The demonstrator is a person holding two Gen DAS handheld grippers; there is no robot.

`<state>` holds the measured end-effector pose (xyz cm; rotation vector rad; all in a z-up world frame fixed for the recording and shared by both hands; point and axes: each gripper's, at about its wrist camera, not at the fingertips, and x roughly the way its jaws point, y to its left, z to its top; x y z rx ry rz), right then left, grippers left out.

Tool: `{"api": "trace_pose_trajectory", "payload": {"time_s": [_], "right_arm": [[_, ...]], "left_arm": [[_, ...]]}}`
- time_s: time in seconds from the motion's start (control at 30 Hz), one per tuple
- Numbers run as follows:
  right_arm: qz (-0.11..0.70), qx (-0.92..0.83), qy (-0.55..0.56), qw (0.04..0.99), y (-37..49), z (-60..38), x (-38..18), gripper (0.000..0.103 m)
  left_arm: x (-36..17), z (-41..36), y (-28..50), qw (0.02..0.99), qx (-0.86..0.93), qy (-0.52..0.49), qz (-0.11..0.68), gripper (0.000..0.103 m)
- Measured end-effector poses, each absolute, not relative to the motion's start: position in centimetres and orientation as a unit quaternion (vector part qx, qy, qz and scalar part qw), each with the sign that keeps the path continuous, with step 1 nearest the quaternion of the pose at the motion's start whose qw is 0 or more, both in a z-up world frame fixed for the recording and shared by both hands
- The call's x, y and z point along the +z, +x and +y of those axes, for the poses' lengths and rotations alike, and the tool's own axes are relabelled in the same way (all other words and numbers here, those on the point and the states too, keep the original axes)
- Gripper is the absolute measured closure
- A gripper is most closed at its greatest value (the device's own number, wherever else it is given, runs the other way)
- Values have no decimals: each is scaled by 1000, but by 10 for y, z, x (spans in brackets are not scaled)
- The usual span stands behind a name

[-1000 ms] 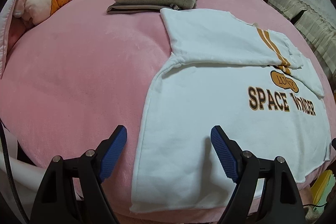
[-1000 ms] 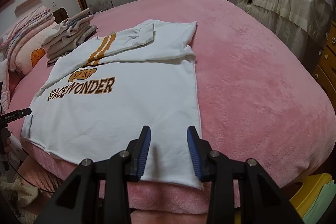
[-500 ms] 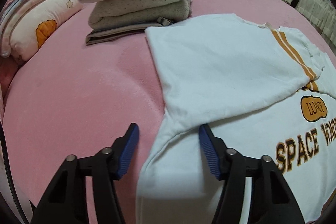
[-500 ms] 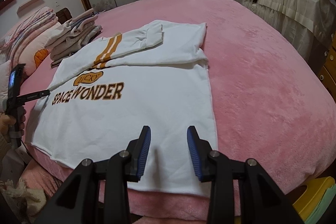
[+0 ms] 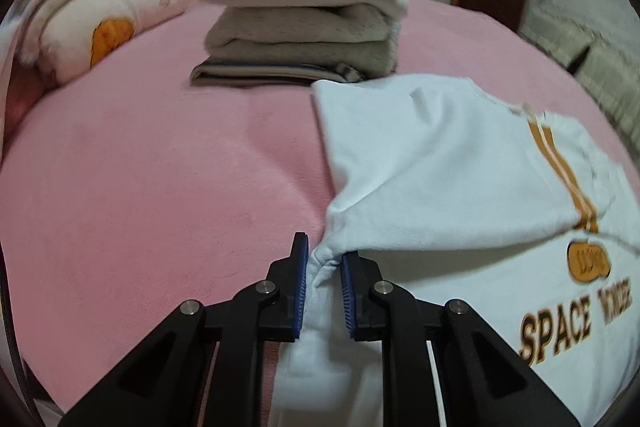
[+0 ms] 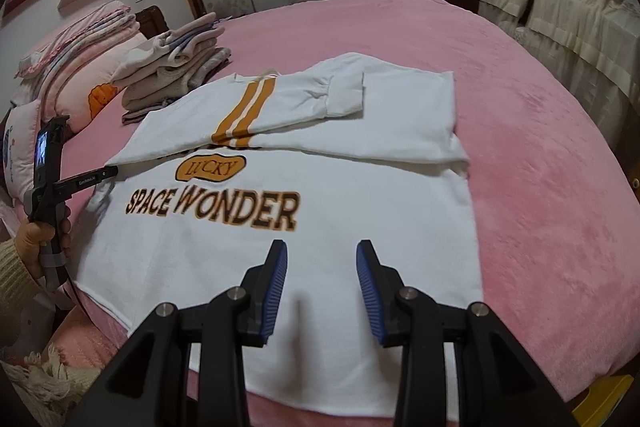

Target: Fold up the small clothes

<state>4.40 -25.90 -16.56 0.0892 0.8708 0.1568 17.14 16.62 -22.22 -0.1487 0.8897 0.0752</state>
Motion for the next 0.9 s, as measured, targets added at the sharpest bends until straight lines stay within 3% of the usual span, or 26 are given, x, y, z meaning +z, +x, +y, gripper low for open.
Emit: {"api": "trace_pose_trajectory", "payload": {"time_s": [0.3,0.77,0.9], "right_arm": [[418,77,86,901,128,-260,-150,67],[485,48,189,853,231,-293,-203,65],[487,53,189,851,238,-287,-212,65]], "left_arm": [[-244,194,175,875,35,-191,443,84],[-244,192,166,880,27,-166,444,82],[-244,189,163,882,42,-178,435,89]]}}
